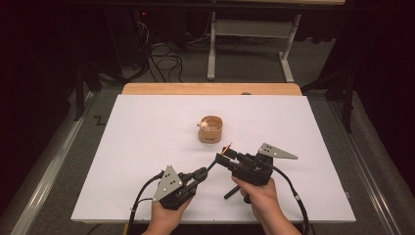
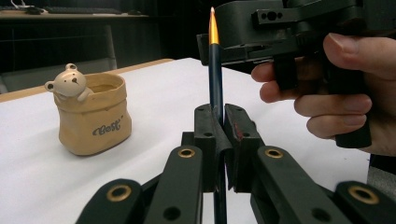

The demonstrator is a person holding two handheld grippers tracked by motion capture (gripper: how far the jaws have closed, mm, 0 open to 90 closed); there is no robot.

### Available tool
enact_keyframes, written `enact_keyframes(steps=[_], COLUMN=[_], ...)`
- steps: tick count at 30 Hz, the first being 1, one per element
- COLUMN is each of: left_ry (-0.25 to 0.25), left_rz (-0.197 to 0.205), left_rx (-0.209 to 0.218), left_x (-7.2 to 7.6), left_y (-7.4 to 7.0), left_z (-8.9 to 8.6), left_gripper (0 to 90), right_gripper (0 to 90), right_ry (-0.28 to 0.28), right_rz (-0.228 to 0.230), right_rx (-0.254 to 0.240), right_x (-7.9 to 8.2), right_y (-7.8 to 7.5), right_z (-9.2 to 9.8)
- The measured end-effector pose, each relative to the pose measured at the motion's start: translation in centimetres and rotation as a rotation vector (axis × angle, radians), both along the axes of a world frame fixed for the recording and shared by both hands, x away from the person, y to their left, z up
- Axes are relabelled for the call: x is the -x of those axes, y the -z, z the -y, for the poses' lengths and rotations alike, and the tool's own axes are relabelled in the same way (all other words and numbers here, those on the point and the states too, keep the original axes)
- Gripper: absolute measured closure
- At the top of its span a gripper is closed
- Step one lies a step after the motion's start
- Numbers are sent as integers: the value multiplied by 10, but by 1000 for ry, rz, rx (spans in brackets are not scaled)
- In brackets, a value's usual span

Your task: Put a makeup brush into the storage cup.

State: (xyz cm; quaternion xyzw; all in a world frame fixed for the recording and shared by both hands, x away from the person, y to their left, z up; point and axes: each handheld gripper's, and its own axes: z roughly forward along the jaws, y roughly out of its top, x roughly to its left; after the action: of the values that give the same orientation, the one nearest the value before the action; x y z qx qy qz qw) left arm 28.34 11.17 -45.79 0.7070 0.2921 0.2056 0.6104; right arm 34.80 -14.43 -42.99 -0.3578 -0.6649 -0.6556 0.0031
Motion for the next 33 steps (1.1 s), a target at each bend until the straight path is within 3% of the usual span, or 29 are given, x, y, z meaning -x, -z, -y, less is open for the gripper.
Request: enact_keyframes(steps=[13, 33], left_ry=[7, 13], left_rz=[1, -7], left_rx=[-5, -18], left_x=[0, -1], left_y=[1, 3], left_z=[2, 5], left_gripper=[845, 845], right_gripper=[611, 772], right_ry=[-27, -28], right_rz=[-45, -59], right_rx=[-24, -33], right_x=[-2, -3], right_y=[3, 3], right_z=[-1, 2])
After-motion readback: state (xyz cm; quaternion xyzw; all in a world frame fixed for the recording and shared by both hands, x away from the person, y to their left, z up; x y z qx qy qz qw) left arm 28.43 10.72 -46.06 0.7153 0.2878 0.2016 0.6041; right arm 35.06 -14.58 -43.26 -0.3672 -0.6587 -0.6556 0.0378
